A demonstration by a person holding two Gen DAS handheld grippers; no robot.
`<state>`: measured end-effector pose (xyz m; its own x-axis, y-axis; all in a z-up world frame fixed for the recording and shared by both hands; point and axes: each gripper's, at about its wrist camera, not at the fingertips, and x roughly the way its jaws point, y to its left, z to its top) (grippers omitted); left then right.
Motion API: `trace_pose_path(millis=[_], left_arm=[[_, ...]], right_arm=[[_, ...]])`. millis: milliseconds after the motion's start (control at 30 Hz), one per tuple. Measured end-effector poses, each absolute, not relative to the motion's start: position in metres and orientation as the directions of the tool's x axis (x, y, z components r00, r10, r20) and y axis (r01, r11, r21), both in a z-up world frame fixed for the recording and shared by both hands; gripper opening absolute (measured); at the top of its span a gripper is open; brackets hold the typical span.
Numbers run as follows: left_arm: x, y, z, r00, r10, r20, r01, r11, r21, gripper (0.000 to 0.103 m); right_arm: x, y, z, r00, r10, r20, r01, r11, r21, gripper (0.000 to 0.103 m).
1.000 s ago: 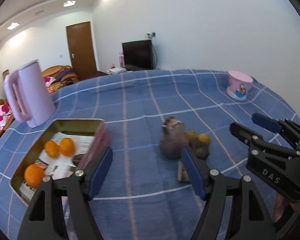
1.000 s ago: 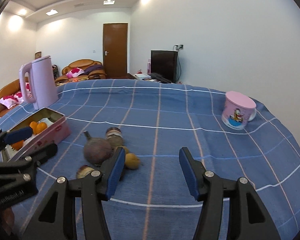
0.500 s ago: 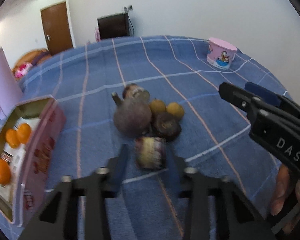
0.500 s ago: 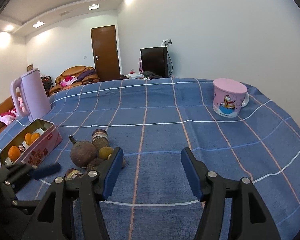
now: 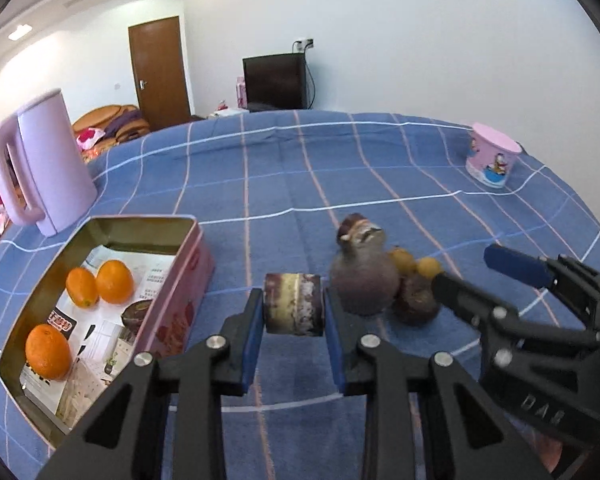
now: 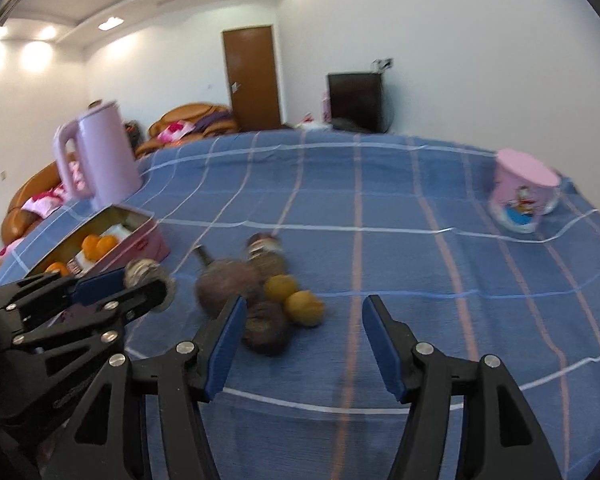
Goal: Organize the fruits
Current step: 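Grasp the striped cylindrical item with the left tool while the right tool grasps a mangosteen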
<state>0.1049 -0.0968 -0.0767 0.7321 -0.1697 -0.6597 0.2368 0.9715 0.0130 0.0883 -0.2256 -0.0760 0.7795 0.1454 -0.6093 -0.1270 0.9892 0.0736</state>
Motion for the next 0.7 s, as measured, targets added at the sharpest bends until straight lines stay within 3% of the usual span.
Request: trace_pose_path(millis=[300, 567, 700], left_arm=[[0.115, -0.089, -0.085, 0.723, -0.165, -0.671, 0.219, 0.976, -0.005, 0.031], [0.113, -0.091, -0.085, 0.721, -0.177, -0.67, 0.234, 0.972, -0.004, 0.031], [0.112, -0.089, -0.083, 0.732, -0.174, -0.659, 0.225, 0.974, -0.007, 0.031]], right_arm=[[0.111, -0.213, -0.093, 0.692, 0.152, -0.705, -0.137, 0.987, 0.079, 0.057], [0.121, -0.208, -0.102, 0.639, 0.178, -0.748, -0.152, 0.983, 0.103, 0.04], [0.119, -0.207, -0.102, 0.64, 0.182, -0.746, -0.157, 0.982, 0.106, 0.039]])
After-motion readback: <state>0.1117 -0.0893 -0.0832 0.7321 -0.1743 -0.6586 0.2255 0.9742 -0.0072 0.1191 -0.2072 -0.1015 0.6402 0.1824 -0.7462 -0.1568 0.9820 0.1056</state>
